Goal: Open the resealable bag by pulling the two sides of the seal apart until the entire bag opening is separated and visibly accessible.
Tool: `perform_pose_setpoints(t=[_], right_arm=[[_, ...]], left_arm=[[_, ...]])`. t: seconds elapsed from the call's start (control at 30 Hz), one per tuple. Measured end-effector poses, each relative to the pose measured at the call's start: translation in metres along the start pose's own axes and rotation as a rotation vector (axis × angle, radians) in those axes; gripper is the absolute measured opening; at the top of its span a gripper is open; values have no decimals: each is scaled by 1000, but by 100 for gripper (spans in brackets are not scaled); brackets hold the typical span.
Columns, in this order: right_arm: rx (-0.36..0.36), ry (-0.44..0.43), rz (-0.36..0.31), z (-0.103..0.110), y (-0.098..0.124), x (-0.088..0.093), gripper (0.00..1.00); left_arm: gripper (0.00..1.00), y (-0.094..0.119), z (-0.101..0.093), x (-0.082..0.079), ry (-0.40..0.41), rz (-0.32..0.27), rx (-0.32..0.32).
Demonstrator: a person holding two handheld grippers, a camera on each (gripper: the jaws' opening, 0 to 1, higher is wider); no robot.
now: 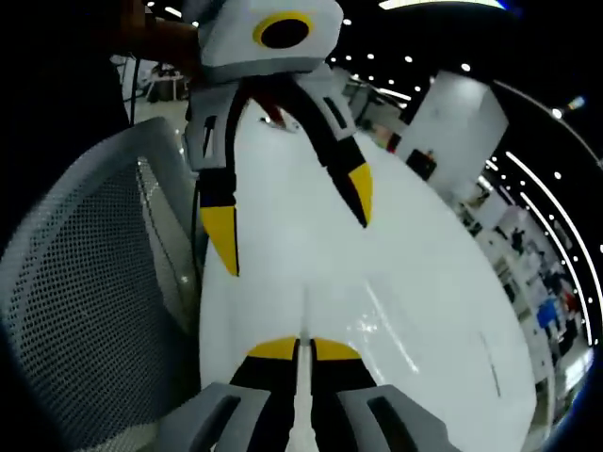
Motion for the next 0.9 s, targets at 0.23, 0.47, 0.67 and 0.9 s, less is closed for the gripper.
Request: perform_pose_setpoints(t=[0.23,0.47,0.67,0.9], right_arm=[[-17,19,-23,7,-1,-13,0],[-31,54,-25,14,-5,-18,0],[-58,56,-30,18,-6,-21,0],[-72,91,-31,22,-8,-24,0]], left_arm=[[49,-1,-6,-4,-64,-15,4],[32,-1,-15,-8,-47,-66,60],[18,-3,-22,-2,-92,-16,67],[16,-4,-24,5,-168,36,61]])
Point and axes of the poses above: the point that each gripper's makers call its tool centre point, and the gripper's own axes: y roughly backward along the fingers, z roughly to its left, x roughly out of its underside, the point moved 7 cm from there along y, roughly backward along the fingers, and after that the axes turned 2 degrees about z, right-handed, at the moved point
